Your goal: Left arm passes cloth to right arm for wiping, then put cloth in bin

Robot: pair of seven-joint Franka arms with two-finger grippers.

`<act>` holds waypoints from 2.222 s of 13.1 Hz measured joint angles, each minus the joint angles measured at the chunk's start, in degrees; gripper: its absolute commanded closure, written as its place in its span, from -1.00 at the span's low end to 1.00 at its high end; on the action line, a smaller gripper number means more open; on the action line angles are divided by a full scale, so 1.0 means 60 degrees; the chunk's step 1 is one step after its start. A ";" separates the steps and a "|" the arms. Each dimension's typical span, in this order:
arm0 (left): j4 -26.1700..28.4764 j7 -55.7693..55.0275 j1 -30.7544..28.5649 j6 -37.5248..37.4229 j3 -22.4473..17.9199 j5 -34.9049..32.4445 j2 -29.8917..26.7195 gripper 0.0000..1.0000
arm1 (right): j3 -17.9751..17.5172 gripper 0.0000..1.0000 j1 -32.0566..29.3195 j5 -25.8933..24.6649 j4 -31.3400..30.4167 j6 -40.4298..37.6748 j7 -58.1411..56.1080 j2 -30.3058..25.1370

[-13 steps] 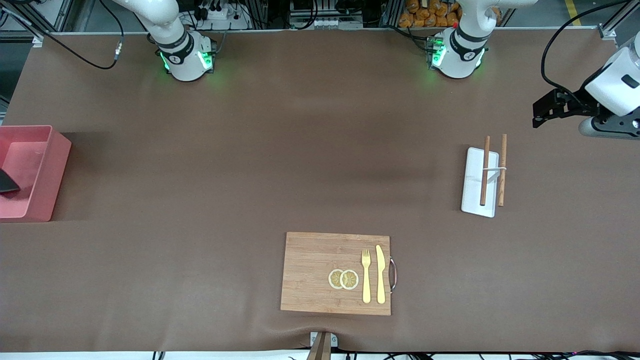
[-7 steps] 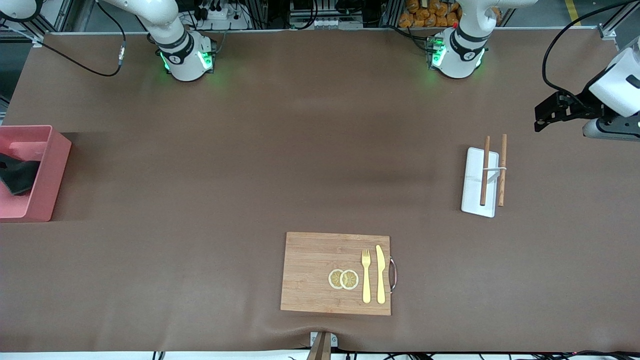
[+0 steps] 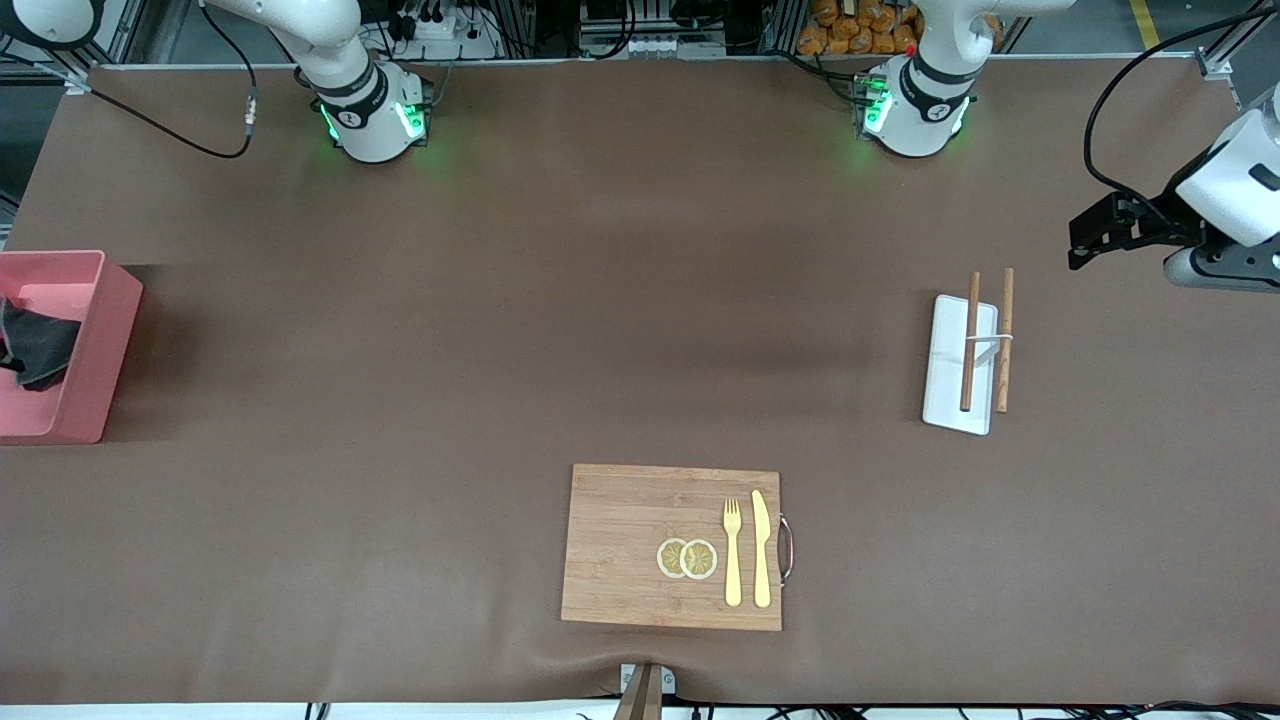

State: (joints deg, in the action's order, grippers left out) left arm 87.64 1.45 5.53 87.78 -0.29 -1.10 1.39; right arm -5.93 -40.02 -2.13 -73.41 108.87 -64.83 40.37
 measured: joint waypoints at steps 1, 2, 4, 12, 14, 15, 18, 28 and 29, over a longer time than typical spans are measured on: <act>0.0000 0.0000 0.0005 0.0006 0.0003 0.0000 0.0016 -1.00 | -0.0024 -1.00 0.0380 -0.0001 0.0058 -0.0325 0.0711 -0.0142; 0.0000 0.0000 0.0007 0.0009 0.0006 0.0000 0.0022 -1.00 | -0.0037 -1.00 0.0797 -0.0004 0.0073 -0.0689 0.1448 -0.0304; -0.0001 0.0000 0.0007 0.0010 0.0006 0.0000 0.0026 -1.00 | -0.0048 -1.00 0.1612 -0.0007 0.0071 -0.1247 0.2872 -0.0532; -0.0001 0.0000 -0.0008 0.0012 -0.0010 0.0000 0.0099 -1.00 | -0.0103 -1.00 0.4943 0.0014 -0.0749 -0.2198 0.9347 -0.1228; -0.0001 -0.0006 -0.0061 0.0015 -0.0030 0.0000 0.0128 -1.00 | -0.0101 -1.00 0.5363 0.0014 -0.1643 -0.1831 1.0057 -0.2055; -0.0001 -0.0010 -0.0142 0.0018 -0.0036 0.0000 0.0133 -1.00 | -0.0101 -1.00 0.5421 0.0014 -0.2095 -0.1730 1.0281 -0.2535; -0.0006 -0.0010 -0.0302 0.0022 -0.0056 -0.0001 0.0138 -1.00 | -0.0044 -1.00 0.5412 0.0075 -0.3138 -0.1767 1.0831 -0.4152; -0.0063 -0.0683 -0.0286 0.0023 0.0030 0.0000 0.0136 -1.00 | 0.0078 -1.00 0.5028 0.1170 -0.3568 -0.2184 1.0918 -0.6493; -0.0086 -0.0624 -0.0284 0.0023 0.0033 0.0000 0.0131 -1.00 | 0.0077 -1.00 0.5028 0.1173 -0.3423 -0.2181 1.0918 -0.6503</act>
State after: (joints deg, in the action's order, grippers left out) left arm 87.13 -2.29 3.82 87.91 -0.09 -1.10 2.17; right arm -5.47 -9.85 4.91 -93.95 95.78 0.68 1.35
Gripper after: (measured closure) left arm 0.000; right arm 0.000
